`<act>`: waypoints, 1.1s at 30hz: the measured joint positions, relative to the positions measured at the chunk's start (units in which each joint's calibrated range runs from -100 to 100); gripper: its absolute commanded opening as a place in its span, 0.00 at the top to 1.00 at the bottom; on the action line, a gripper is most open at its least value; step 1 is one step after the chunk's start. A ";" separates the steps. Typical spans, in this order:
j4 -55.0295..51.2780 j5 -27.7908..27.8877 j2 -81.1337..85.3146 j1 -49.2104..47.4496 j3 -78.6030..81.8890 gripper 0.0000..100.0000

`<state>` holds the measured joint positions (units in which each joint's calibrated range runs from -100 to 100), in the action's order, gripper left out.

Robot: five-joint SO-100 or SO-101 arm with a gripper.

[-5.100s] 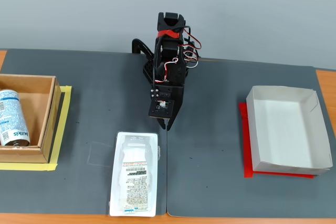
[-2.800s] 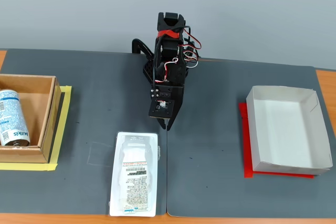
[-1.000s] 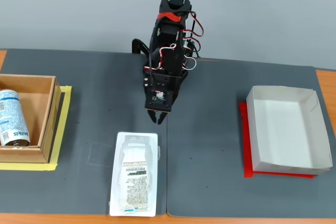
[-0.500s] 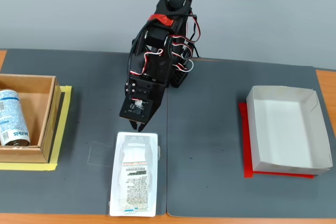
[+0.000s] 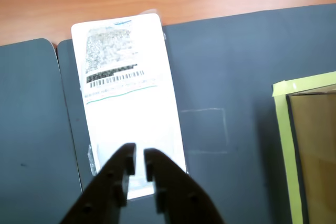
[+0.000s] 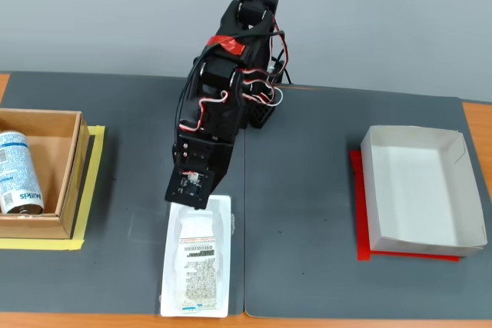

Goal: Pick the sandwich and put it in the gray box

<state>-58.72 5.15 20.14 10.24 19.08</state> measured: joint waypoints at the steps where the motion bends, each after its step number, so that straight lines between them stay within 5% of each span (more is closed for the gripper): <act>1: 0.00 0.00 -1.02 0.00 -0.99 0.98; 23: -3.47 0.73 -11.21 -4.86 -10.69 0.96; 33: -6.50 0.78 -11.21 -5.75 -10.69 0.62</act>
<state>-65.22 5.93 8.92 4.50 8.40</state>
